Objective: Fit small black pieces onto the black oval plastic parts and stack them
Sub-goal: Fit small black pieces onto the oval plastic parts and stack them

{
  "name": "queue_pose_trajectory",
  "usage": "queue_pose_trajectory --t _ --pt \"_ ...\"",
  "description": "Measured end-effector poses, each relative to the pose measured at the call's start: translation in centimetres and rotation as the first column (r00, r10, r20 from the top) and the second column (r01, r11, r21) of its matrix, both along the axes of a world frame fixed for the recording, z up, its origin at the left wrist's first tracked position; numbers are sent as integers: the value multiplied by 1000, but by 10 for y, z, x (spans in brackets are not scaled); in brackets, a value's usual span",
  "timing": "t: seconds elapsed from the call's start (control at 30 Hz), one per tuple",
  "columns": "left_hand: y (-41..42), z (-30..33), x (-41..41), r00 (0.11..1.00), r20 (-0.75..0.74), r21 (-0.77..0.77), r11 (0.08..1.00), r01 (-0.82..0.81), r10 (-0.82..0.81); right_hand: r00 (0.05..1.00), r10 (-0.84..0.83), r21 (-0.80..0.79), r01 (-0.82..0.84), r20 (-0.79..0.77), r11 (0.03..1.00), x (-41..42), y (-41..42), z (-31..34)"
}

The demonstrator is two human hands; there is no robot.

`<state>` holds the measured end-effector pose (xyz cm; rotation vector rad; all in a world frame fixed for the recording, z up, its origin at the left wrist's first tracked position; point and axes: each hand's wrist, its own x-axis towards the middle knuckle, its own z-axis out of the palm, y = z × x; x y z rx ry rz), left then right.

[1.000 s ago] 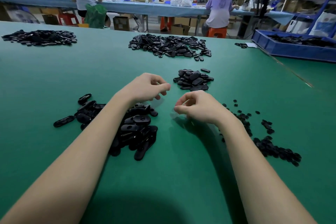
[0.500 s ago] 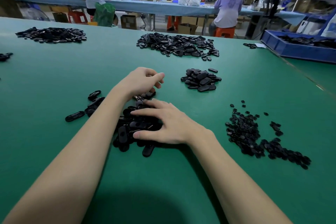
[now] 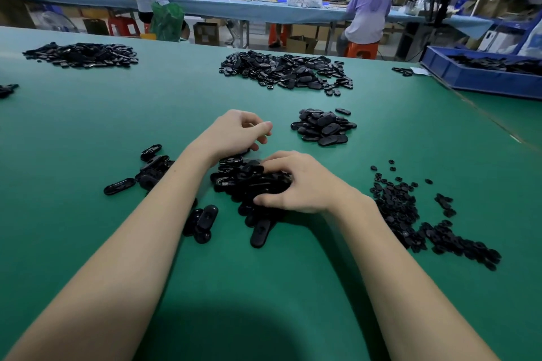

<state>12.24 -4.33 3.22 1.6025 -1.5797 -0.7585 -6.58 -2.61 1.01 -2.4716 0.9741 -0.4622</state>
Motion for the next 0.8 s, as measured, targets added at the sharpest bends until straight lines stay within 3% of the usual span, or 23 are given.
queue_pose_trajectory --t 0.17,0.37,0.57,0.8 --pt "-1 -2 -4 999 29 8 1000 26 -26 989 -71 185 46 128 982 -10 -3 8" --pt "0 -1 -8 999 35 22 999 33 -34 986 -113 153 93 124 984 -20 -6 12" --pt "3 -1 -13 998 35 40 998 49 -50 991 -134 240 131 -4 962 -25 -11 15" --pt "5 0 -18 997 49 42 998 54 -56 963 -225 292 175 147 940 -31 -13 12"
